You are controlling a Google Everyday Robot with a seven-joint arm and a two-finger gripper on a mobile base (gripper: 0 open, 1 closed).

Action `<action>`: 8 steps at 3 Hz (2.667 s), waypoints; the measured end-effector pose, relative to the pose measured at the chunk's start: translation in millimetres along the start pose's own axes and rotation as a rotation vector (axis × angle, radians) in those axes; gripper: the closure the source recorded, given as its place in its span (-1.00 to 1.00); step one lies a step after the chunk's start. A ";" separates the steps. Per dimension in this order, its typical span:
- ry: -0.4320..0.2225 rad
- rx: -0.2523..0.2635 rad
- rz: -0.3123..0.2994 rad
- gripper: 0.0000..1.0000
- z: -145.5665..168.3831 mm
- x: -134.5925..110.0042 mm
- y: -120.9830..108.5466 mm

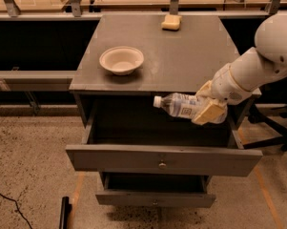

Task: Place blue plastic bottle into top drawer

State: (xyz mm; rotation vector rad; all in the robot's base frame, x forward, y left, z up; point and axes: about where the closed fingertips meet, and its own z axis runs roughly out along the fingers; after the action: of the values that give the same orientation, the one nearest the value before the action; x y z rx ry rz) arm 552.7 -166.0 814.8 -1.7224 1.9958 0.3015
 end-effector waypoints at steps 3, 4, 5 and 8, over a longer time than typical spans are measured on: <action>0.158 0.109 -0.182 1.00 61.3 41.0 -14.2; 0.200 0.139 -0.201 0.66 78.9 48.8 -22.1; 0.225 0.155 -0.184 0.17 92.7 59.0 -25.7; 0.244 0.163 -0.174 -0.54 105.2 66.9 -30.8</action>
Offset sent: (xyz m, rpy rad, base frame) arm 0.0376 -0.0149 -0.0764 -0.2299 -0.2028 0.0984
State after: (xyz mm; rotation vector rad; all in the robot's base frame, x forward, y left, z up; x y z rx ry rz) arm 599.2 -180.7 695.9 -1.8839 1.9546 -0.1335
